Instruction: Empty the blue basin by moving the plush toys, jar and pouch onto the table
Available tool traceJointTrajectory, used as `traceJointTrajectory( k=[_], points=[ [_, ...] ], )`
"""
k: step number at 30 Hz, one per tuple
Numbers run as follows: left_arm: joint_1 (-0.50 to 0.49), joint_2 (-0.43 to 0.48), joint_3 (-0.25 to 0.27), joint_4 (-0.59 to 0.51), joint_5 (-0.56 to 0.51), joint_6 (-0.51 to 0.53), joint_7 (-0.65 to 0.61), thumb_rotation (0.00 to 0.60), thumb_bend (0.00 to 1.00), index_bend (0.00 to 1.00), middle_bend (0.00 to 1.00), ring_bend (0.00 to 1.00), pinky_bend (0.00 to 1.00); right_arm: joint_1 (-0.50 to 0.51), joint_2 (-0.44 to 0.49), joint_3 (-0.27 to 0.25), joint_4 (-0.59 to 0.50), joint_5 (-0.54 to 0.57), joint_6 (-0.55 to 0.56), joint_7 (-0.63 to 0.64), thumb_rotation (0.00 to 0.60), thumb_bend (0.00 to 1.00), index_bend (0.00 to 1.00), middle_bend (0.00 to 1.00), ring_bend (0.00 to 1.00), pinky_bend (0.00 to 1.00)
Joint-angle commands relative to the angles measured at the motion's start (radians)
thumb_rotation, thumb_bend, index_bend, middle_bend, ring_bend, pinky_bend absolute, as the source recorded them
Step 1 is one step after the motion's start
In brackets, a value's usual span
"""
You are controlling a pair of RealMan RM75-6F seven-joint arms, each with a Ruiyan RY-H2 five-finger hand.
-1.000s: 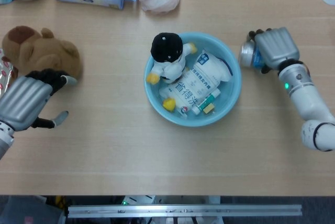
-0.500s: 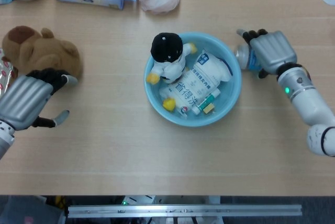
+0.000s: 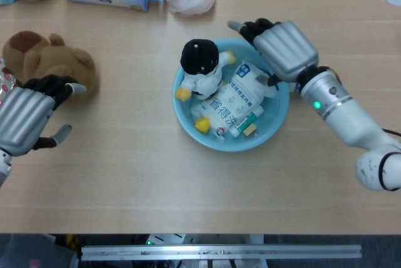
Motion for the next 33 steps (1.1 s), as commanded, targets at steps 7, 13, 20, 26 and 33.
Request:
traceJointTrajectory(
  k=[7, 13, 20, 26, 33],
  points=[
    [0.044, -0.025, -0.010, 0.012, 0.046, 0.101, 0.007, 0.600, 0.33, 0.22, 0.21, 0.17, 0.26, 0.119, -0.150, 0.015, 0.130, 0.080, -0.028, -0.097, 0.600, 0.13, 0.10, 0.22, 0.18, 0.41],
    [0.065, -0.049, -0.021, 0.033, 0.056, 0.152, 0.014, 0.600, 0.33, 0.22, 0.21, 0.17, 0.26, 0.176, -0.222, 0.014, 0.213, 0.132, -0.051, -0.136, 0.600, 0.13, 0.10, 0.22, 0.17, 0.38],
    [0.095, -0.053, -0.027, 0.038, 0.029, 0.186, 0.055, 0.600, 0.33, 0.22, 0.20, 0.17, 0.25, 0.215, -0.279, 0.013, 0.287, 0.162, -0.064, -0.145, 0.600, 0.13, 0.10, 0.22, 0.17, 0.37],
    [0.117, -0.053, -0.025, 0.038, 0.008, 0.202, 0.080, 0.600, 0.33, 0.22, 0.20, 0.17, 0.25, 0.230, -0.304, 0.011, 0.316, 0.162, -0.064, -0.141, 0.600, 0.13, 0.10, 0.22, 0.17, 0.36],
    [0.126, -0.047, -0.025, 0.039, 0.011, 0.205, 0.072, 0.600, 0.33, 0.22, 0.20, 0.17, 0.25, 0.242, -0.316, 0.006, 0.329, 0.167, -0.061, -0.145, 0.600, 0.13, 0.12, 0.23, 0.17, 0.36]
  ],
)
